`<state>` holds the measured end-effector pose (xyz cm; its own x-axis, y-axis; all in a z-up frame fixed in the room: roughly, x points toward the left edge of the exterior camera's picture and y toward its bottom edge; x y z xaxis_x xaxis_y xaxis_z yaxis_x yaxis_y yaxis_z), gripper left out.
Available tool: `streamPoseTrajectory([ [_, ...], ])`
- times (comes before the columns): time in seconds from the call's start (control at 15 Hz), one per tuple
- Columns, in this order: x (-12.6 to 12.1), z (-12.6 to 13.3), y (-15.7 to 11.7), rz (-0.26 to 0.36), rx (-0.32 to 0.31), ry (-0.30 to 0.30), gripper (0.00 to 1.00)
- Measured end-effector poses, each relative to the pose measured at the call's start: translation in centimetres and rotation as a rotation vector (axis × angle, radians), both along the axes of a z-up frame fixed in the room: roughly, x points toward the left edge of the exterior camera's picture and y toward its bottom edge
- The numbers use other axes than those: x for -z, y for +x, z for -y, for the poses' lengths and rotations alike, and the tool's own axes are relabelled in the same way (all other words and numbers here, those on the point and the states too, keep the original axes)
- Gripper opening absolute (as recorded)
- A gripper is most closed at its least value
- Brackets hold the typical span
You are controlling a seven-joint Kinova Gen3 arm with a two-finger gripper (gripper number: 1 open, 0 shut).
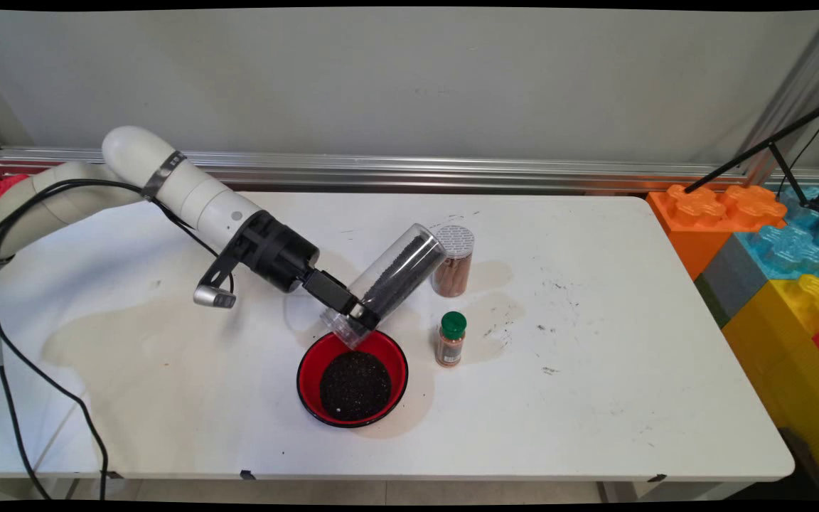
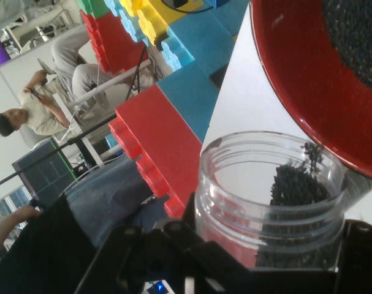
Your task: Pour the black seasoning powder in the red bowl
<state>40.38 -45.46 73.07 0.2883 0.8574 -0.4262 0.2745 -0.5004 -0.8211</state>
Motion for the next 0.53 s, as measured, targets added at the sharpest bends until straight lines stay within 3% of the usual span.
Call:
streamPoseTrajectory([
  [0.53,0.0,0.02,-0.03,0.006,0.02,-0.023,0.0],
])
